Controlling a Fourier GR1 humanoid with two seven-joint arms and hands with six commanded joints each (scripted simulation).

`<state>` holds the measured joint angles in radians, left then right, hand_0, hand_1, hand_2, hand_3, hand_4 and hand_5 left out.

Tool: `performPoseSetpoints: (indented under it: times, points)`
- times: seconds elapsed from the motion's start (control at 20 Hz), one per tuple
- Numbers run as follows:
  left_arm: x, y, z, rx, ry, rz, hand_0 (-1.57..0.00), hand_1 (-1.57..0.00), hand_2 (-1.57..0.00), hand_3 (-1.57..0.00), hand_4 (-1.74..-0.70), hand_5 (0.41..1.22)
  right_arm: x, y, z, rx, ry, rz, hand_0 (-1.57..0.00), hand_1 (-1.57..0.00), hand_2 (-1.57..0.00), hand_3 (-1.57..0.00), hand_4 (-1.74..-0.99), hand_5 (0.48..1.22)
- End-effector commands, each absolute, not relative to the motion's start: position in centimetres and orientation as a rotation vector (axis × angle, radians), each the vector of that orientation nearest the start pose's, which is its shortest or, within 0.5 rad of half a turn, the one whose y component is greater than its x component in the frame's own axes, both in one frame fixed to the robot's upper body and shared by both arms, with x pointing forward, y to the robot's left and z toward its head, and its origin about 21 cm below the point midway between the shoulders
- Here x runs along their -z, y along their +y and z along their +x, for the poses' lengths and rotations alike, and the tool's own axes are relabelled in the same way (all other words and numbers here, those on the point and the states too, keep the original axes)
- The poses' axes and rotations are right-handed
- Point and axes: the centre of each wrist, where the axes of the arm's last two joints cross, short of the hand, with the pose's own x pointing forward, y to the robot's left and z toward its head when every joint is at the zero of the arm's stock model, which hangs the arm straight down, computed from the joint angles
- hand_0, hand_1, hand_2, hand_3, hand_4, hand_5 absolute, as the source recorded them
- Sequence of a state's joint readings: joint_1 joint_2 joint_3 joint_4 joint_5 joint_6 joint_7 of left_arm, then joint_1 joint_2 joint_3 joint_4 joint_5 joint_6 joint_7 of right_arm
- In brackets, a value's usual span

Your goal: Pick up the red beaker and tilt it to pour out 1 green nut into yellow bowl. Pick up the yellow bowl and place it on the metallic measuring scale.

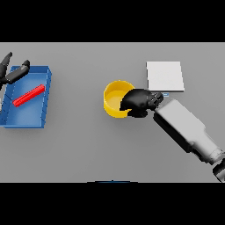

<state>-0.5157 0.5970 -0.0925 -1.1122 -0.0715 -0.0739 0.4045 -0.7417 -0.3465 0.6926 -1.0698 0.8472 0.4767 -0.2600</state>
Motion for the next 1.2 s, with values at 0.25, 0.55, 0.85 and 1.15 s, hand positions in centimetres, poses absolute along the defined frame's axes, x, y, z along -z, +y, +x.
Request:
performPoseSetpoints:
  times: [0.25, 0.55, 0.85, 1.15]
  points:
    - [-10.7, 34.1, 36.8, 0.49, -1.143, 0.586, 0.0, 0.0, 0.0, 0.0, -0.77, 0.707, -8.4, -13.9, 36.4, -2.111, -1.242, -0.303, -1.55, -1.54, -1.46, -1.16, -1.732, 1.215]
    - [-11.0, 34.5, 36.6, 0.466, -1.15, 0.563, 0.0, 0.0, 0.0, 0.0, -0.79, 0.702, -11.0, -14.4, 35.9, -2.076, -1.234, -0.401, -1.56, -1.56, -1.47, -1.19, -1.739, 1.219]
    - [-10.9, 34.4, 36.5, 0.443, -1.144, 0.546, 0.0, 0.0, 0.0, 0.0, -0.82, 0.717, -12.9, -16.0, 36.9, -1.975, -1.234, -0.535, -1.54, -1.57, -1.49, -1.18, -1.74, 1.22]
    - [-11.3, 34.3, 36.0, 0.428, -1.141, 0.544, 0.0, 0.0, 0.0, 0.0, -0.84, 0.739, -14.3, -19.9, 39.9, -1.85, -1.254, -0.686, -1.56, -1.57, -1.54, -1.15, -1.741, 1.221]
